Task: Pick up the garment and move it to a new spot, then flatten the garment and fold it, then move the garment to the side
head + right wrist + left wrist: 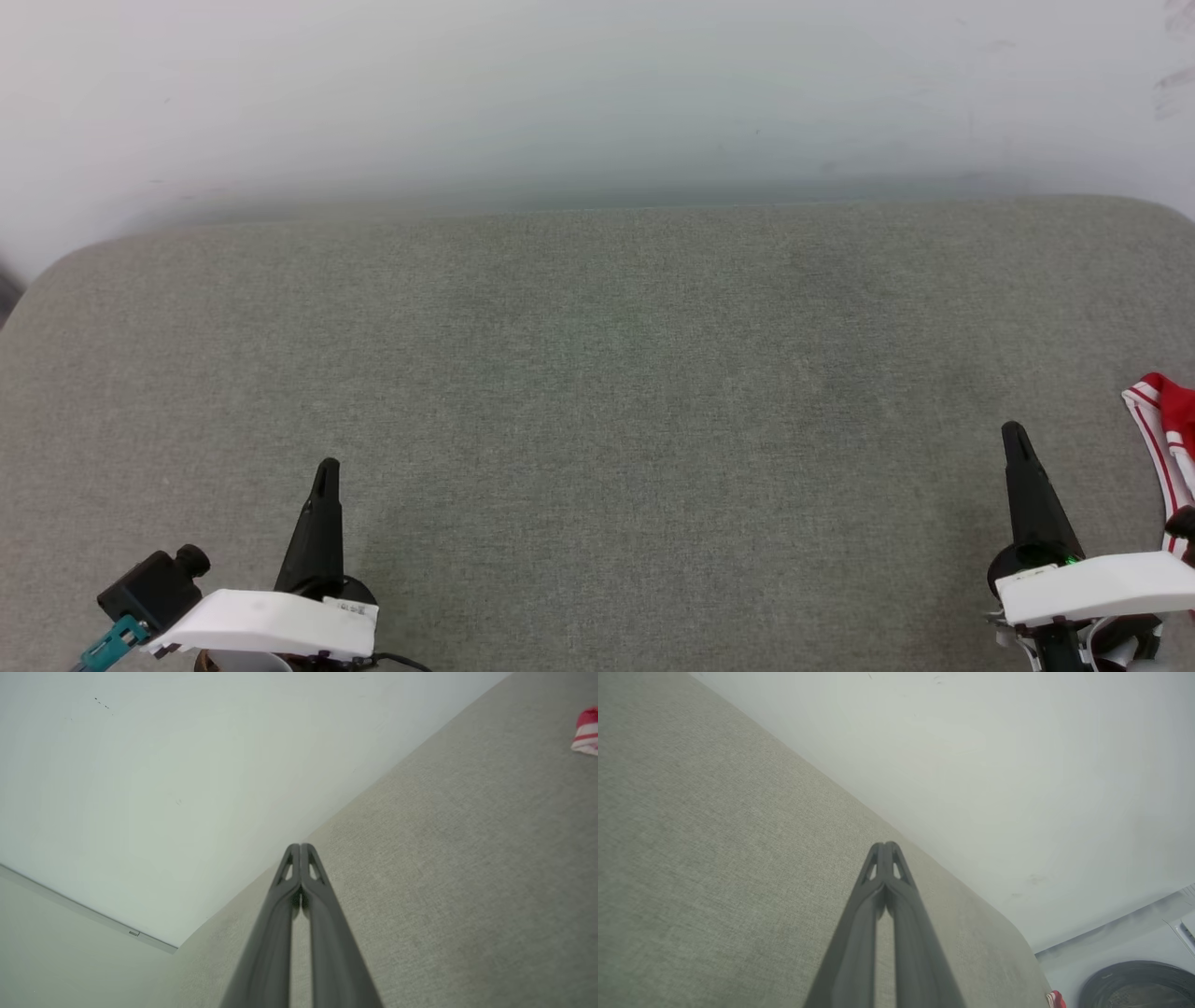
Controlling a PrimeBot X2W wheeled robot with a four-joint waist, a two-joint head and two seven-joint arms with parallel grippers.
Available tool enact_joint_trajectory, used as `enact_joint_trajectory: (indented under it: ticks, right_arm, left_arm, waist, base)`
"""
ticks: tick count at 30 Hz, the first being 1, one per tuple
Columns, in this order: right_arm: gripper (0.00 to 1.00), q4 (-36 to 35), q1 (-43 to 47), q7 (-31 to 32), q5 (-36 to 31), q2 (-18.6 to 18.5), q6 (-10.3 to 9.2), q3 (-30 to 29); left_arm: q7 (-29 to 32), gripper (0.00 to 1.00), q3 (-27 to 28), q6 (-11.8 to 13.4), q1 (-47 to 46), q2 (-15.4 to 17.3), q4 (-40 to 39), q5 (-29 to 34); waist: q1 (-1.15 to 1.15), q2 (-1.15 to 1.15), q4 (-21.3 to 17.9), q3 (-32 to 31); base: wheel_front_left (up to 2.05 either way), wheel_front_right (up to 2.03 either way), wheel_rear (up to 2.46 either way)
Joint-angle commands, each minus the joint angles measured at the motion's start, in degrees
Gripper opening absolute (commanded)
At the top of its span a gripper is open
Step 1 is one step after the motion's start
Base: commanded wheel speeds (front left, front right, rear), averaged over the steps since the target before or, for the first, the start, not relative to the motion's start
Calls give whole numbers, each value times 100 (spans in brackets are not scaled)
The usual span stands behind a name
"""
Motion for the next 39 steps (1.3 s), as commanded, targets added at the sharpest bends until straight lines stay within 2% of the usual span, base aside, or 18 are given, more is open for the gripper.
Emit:
enact_joint_trajectory:
  ticks: [1, 16, 39]
  right_arm:
    - [0, -33, -154, 32, 170, -53, -1, -11]
    - [0, 176, -255, 277, 1313, -47, -2, -50]
    - [0, 404, -367, 558, 2528, -19, -2, -112]
  left_arm:
    - [26, 0, 22, -6, -157, 45, -30, -158]
    - [322, 0, 117, -8, -288, 31, 176, -1313]
    - [664, 0, 238, -11, -448, -6, 404, -2529]
  waist:
    - [0, 0, 1, -4]
    - [0, 0, 18, -69]
    - [0, 0, 40, -153]
  base:
    - [0, 0, 0]
    - [0, 0, 0]
    - [0, 0, 0]
